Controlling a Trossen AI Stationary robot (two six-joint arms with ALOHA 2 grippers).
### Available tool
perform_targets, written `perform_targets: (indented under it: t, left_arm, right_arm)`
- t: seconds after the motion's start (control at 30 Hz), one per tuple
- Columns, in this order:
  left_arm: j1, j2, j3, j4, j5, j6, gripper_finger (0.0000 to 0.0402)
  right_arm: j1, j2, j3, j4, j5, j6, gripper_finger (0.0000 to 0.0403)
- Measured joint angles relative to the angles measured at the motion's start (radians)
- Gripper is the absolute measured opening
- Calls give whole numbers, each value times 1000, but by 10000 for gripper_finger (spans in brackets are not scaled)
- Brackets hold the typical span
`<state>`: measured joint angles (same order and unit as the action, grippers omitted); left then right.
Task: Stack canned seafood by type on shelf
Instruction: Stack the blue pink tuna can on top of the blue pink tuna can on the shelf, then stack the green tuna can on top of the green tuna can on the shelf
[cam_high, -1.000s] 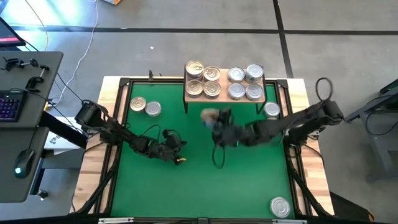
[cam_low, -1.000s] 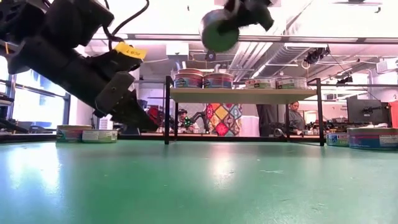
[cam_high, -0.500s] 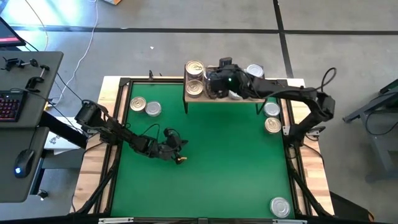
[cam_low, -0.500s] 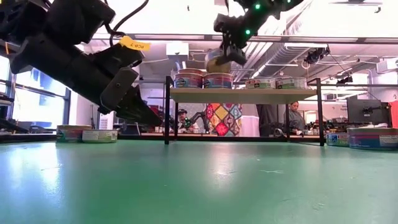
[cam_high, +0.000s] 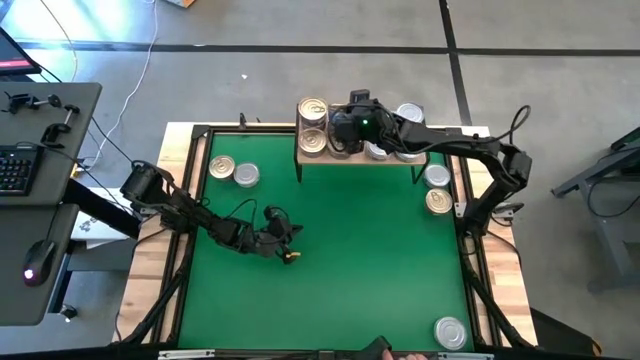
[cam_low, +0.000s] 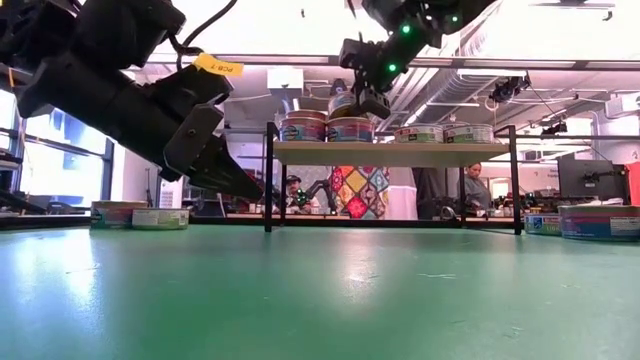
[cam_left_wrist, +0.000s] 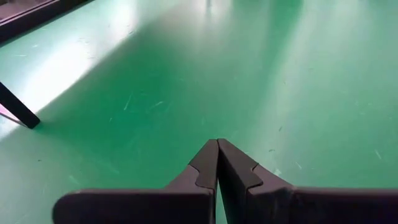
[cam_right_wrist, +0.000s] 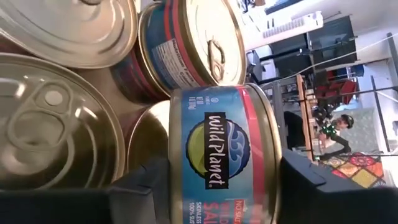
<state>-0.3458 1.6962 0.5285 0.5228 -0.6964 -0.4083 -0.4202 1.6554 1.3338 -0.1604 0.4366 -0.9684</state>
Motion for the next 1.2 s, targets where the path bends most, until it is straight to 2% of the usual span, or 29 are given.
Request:
perform_targets:
  t: [0.13, 0.23, 0.8, 0.93, 1.1, 1.2]
  left_arm:
    - [0, 0, 0, -1, 0, 0, 0]
    - [0, 0, 0, -1, 0, 0, 0]
    - [0, 0, 0, -2, 1, 0, 0]
    - [0, 0, 0, -2, 2, 0, 0]
    - [0, 0, 0, -2, 3, 0, 0]
    - [0, 0, 0, -2, 3, 0, 0]
  right_arm:
    - [3, 0, 0, 2, 7, -1, 232]
    - [9, 0, 0, 0, 7, -8, 253]
    - [22, 0, 0, -28, -34, -26, 262]
    - [27, 0, 38, -62, -29, 1, 262]
    - [72, 0, 180, -214, 47, 97, 263]
    - [122, 0, 279, -411, -3, 225, 263]
